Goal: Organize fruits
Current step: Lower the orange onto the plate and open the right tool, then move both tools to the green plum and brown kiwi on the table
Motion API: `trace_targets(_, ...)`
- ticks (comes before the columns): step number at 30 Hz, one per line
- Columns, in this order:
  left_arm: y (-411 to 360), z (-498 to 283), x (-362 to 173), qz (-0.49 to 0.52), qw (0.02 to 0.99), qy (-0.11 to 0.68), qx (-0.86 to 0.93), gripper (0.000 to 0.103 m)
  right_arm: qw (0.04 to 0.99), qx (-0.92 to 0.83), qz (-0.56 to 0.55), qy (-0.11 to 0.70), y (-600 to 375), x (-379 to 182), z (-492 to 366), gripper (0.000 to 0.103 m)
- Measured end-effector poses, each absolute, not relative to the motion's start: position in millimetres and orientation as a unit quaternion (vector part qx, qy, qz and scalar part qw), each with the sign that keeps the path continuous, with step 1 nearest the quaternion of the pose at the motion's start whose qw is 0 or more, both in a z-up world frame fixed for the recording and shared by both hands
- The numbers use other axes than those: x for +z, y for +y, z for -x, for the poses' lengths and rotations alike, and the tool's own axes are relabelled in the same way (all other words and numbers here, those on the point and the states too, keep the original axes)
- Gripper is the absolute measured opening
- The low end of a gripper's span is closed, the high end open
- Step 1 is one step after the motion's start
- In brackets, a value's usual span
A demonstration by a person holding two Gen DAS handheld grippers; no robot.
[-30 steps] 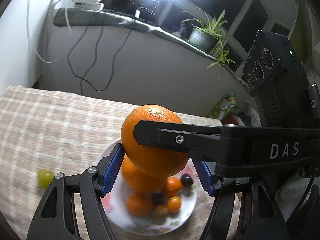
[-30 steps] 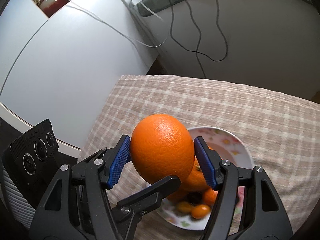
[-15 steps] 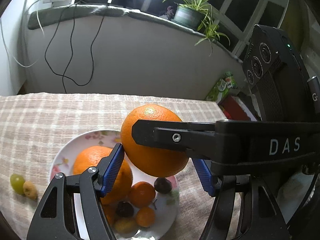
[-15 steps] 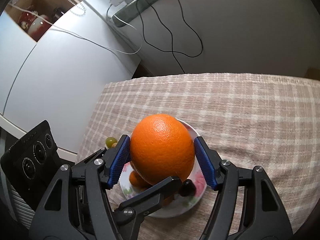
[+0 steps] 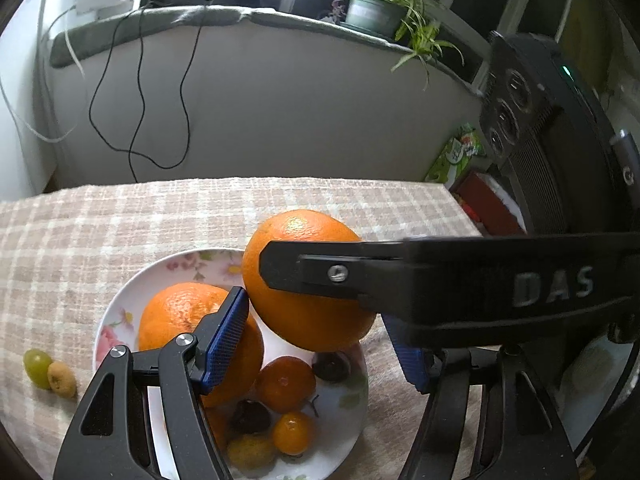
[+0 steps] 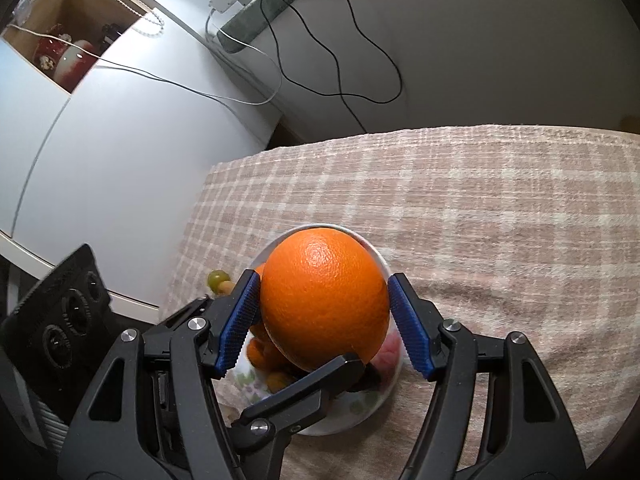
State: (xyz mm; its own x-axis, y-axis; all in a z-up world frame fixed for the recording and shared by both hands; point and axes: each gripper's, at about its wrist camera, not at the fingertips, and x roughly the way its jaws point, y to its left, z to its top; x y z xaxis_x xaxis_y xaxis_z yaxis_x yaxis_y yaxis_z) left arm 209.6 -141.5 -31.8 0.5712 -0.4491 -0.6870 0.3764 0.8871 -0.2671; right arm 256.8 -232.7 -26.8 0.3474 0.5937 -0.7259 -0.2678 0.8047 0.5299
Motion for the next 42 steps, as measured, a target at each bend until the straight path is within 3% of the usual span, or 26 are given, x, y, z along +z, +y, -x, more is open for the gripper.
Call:
trace_targets(31,-142.6,-184.1,-26.9,0.014,0.894,0.388,-0.225,0.069,0.826,0.245,-0.149,0.485,-250.9,-9.5,-235.4,0.070)
trace_targets(42,-136.0,-156.4,-12.3,0.002,0.903,0.365,-0.228,0.070,0.842,0.237,-0.143,0.463,-256.9,4.0,-218.7,0.084)
